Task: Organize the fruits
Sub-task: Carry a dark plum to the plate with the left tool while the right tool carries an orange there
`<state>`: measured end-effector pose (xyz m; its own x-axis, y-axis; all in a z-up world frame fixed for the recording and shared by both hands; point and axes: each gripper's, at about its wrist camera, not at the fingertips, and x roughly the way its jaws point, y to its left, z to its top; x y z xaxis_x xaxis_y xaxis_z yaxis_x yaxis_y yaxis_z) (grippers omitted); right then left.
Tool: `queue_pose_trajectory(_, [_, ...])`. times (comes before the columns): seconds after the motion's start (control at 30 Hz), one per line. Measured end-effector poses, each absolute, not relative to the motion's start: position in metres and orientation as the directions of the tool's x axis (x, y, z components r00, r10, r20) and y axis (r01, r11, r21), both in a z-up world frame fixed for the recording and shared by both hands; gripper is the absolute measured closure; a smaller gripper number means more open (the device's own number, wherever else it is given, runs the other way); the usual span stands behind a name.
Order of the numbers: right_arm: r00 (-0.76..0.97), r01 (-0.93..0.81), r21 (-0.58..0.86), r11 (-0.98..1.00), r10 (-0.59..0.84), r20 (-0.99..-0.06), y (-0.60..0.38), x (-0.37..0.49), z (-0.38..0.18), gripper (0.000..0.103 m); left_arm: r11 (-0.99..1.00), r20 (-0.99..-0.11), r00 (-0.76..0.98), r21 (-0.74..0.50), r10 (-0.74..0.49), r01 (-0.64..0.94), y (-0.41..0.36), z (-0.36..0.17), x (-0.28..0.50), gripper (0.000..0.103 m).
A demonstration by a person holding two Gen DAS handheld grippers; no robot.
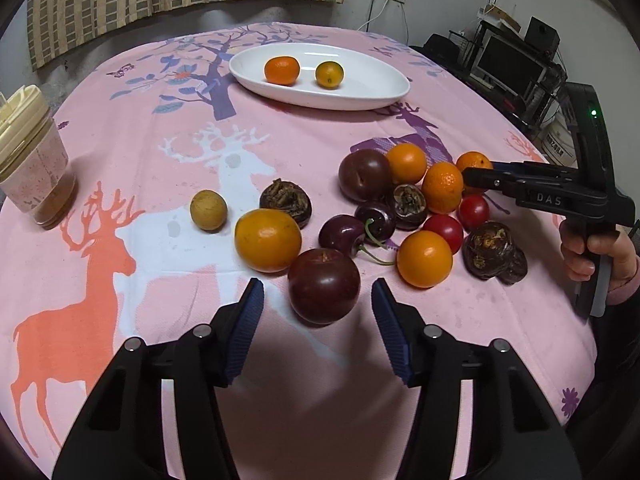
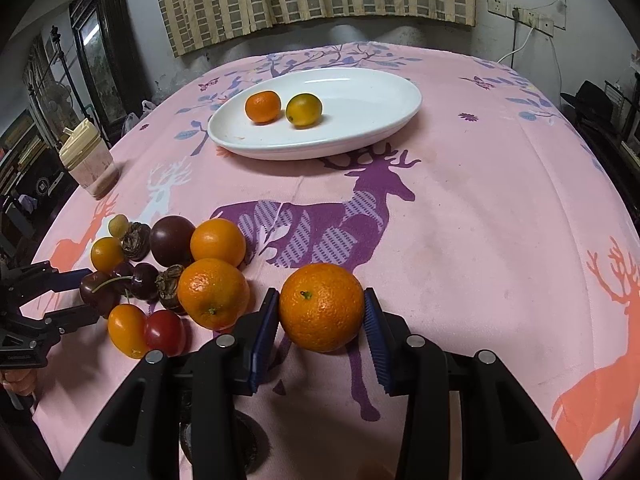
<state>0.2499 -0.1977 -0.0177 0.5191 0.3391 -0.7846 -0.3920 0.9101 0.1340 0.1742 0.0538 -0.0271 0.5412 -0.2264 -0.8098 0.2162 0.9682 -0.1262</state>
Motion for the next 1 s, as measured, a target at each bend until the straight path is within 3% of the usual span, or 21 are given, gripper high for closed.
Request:
queue_pose_trajectory(0.13, [0.521, -0.392, 0.136, 0.910, 0.341, -0.782, -0.198, 0.249, -0.017, 0.060, 0.964, -0.826, 0.510, -0.140, -0.239, 0.226, 0.052, -0.034, 0.179, 0.066])
queue_pose_trajectory(0.43, [0.527, -0.415, 0.203, 0.887, 0.416, -0.741, -0.199, 0.254, 0.005, 0.060, 0.949, -0.792, 0.540, -0.153, -0.285, 0.277, 0.059, 0.000, 0.187, 0.066])
queue_pose_trajectory(0.63, [0.613, -0.407, 0.208, 0.890, 0.434, -0.660, -0.184, 0.310, 0.042, 0.060, 0.948, -0.745, 0.603, -0.125, -0.285, 0.294, 0.051, 0.045, 0.278, 0.066])
queue_pose_trajectory(0.83, [0.628, -0.367, 0.197, 0.909, 0.398, -0.669, -0.162, 0.380, 0.030, 0.060, 0.948, -0.798, 0.533, -0.146, -0.282, 0.283, 0.023, 0.026, 0.386, 0.066])
queue_pose_trajectory(1.0, [0.593, -0.365, 0.188, 0.912, 0.383, -0.708, -0.152, 0.409, 0.007, 0.059, 0.958, -0.842, 0.483, -0.121, -0.239, 0.261, 0.008, 0.000, 0.424, 0.066])
